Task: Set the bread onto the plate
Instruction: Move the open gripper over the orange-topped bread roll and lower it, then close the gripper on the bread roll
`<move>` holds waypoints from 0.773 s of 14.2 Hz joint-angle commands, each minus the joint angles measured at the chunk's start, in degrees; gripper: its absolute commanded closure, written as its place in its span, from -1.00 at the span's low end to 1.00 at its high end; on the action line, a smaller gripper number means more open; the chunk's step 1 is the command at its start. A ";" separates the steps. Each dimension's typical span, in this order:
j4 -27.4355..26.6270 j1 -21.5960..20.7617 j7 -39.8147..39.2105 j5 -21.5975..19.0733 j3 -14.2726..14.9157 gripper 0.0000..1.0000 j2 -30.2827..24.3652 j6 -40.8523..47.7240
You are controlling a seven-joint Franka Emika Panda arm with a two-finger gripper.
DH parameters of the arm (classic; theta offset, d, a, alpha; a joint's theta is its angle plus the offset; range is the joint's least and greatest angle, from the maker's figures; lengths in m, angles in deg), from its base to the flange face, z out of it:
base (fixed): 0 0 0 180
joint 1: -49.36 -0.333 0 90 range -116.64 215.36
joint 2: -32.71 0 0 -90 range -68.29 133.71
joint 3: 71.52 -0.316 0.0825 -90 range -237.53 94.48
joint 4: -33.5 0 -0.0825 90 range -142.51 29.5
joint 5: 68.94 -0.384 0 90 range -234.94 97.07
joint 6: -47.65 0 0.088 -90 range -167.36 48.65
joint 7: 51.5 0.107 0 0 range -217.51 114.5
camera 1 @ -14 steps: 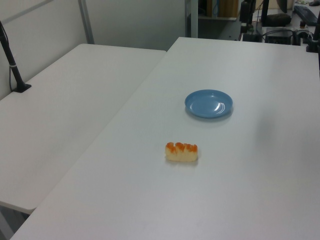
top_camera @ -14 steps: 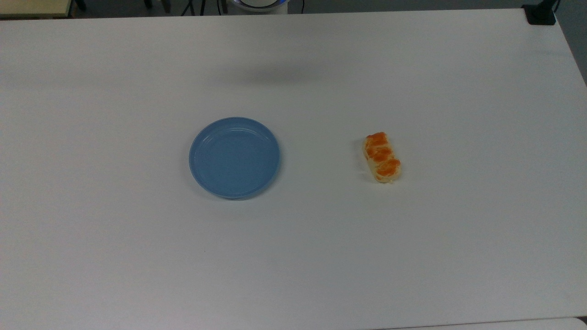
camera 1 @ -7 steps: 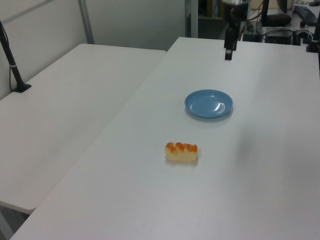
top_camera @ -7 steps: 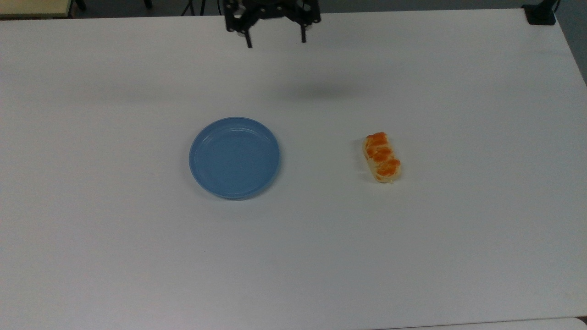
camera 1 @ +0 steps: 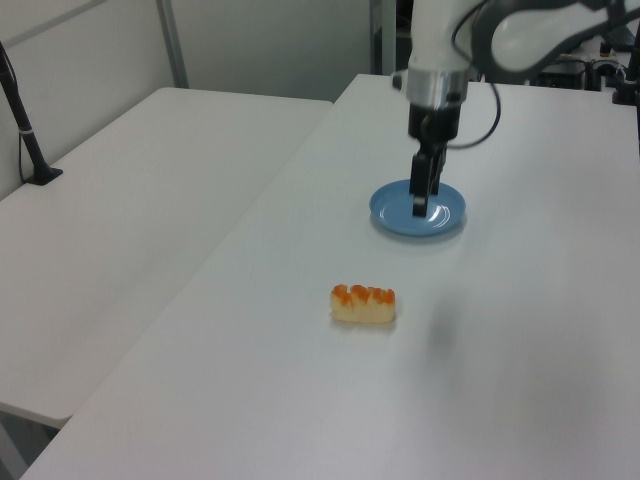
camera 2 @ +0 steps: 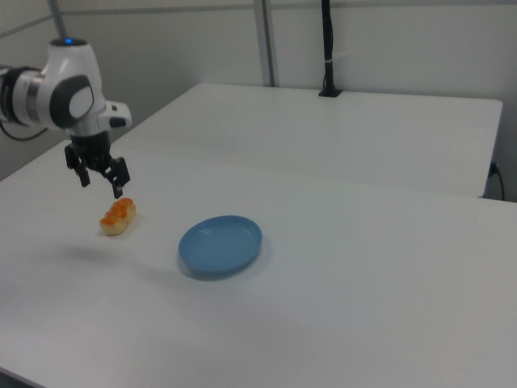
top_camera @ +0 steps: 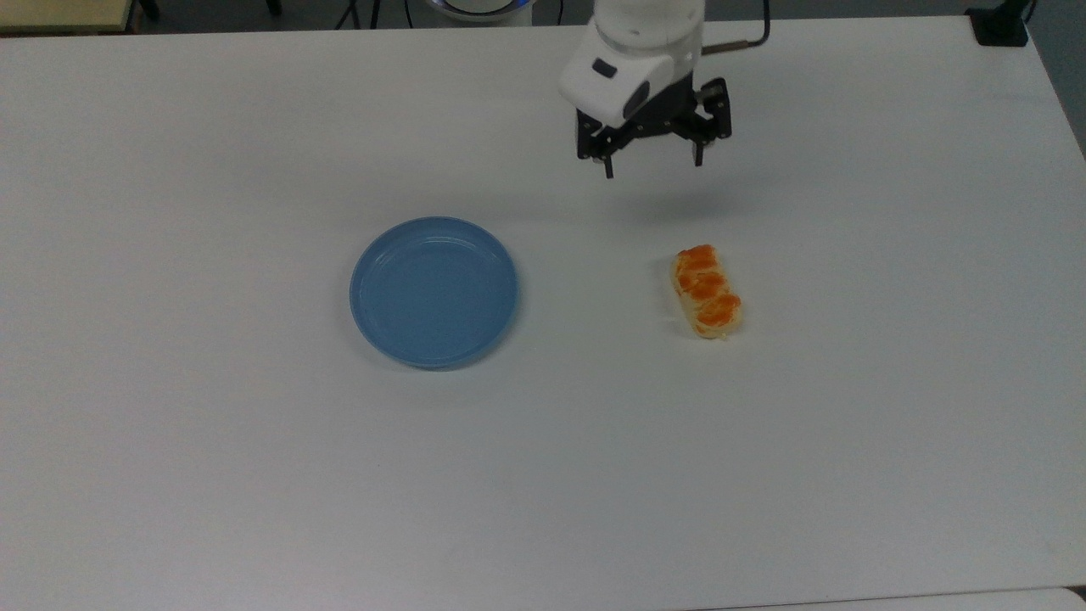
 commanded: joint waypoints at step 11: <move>2.72 -7.96 19.27 14.99 0.53 -1.00 14.78 -17.23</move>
